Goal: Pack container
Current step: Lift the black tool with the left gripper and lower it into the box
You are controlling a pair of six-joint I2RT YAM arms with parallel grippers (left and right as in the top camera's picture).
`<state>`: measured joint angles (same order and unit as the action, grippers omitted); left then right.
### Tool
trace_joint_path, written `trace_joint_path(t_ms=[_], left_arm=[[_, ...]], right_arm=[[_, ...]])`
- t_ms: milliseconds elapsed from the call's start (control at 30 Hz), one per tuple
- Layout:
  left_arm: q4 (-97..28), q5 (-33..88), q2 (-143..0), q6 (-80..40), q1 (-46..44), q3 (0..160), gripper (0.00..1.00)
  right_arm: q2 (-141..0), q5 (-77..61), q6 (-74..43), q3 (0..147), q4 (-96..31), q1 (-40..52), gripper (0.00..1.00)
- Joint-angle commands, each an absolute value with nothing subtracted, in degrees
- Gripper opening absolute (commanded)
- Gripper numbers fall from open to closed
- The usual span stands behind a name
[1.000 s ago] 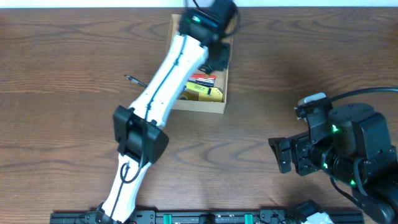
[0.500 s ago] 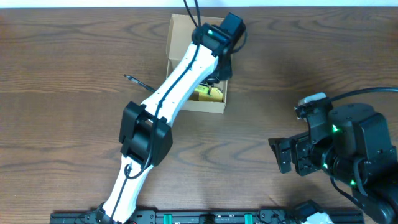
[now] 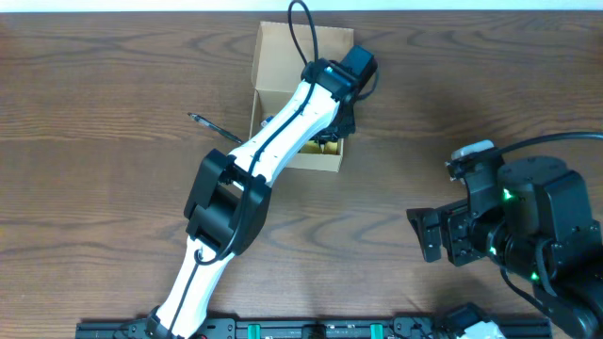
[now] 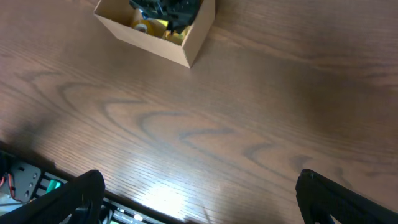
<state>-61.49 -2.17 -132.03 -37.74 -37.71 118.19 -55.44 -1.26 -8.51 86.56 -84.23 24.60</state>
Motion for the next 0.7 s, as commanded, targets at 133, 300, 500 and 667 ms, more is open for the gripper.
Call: trace_joint_path(t_ms=[133, 300, 500, 667], left_arm=[[-59.22, -3.64, -132.16, -38.74, -37.63, 116.42, 0.06], [-58.65, -3.55, -132.16, -38.76, -37.65, 116.42, 0.29], [-58.65, -3.53, -132.16, -38.74, -37.65, 116.44, 0.55], [-58.65, -3.53, -132.16, -38.54, -37.63, 116.44, 0.53]], right_arm=[[-55.4, -0.67, -8.05, 87.31, -84.29, 24.18, 0.99], [-55.4, -0.67, -8.05, 87.31, -84.27, 24.18, 0.99], [-55.4, -0.67, -8.05, 87.31, -84.29, 24.18, 0.99], [-55.4, -0.67, -8.05, 87.31, -84.29, 24.18, 0.99]])
